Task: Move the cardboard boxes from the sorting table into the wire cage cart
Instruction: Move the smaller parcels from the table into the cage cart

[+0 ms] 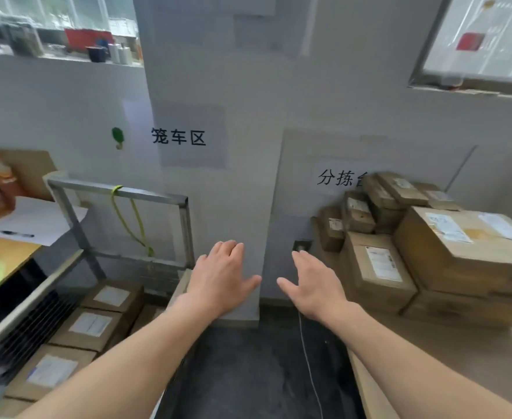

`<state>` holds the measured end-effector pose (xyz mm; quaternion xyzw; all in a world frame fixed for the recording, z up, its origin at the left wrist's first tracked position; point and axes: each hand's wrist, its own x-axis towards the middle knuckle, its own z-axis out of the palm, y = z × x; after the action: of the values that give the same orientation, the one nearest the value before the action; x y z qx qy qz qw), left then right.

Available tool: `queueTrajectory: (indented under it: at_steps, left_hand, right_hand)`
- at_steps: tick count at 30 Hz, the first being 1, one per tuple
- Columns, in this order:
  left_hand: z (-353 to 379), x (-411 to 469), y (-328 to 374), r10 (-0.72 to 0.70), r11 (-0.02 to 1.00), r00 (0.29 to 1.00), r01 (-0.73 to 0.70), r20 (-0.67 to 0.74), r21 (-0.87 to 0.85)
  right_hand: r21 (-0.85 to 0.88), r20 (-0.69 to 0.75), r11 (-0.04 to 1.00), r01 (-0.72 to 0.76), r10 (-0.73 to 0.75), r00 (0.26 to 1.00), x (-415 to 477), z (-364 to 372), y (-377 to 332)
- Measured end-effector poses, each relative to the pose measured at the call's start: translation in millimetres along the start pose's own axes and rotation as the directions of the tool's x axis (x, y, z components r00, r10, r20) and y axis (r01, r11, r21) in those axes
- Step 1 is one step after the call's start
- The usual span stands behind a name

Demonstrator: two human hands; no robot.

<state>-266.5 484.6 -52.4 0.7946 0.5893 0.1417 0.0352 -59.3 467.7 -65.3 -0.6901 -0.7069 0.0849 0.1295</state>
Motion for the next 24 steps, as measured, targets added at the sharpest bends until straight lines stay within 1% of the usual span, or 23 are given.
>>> queueTrajectory:
  at_steps: [6, 9, 12, 17, 24]
  left_hand:
    - [32, 44, 99, 0.109, 0.994, 0.993, -0.108, 0.046, -0.032]
    - [43, 57, 125, 0.151, 0.988, 0.987, -0.148, 0.054, -0.046]
    - [58, 74, 154, 0.198, 0.979, 0.977, -0.193, 0.082, -0.072]
    - [84, 101, 184, 0.260, 0.963, 0.956, -0.247, 0.137, -0.107]
    - [127, 155, 205, 0.364, 0.929, 0.910, -0.339, 0.198, -0.148]
  right_hand:
    - [0.034, -0.041, 0.989, -0.142, 0.144, 0.989, -7, -27, 110]
    - [0.046, -0.060, 0.981, -0.191, 0.193, 0.979, -12, -33, 140]
    - [0.048, -0.061, 0.962, -0.269, 0.271, 0.961, -17, -36, 174]
    - [0.092, -0.042, 0.922, -0.376, 0.381, 0.924, -16, -31, 212]
    - [0.077, -0.017, 0.856, -0.511, 0.514, 0.858, 11, -15, 254]
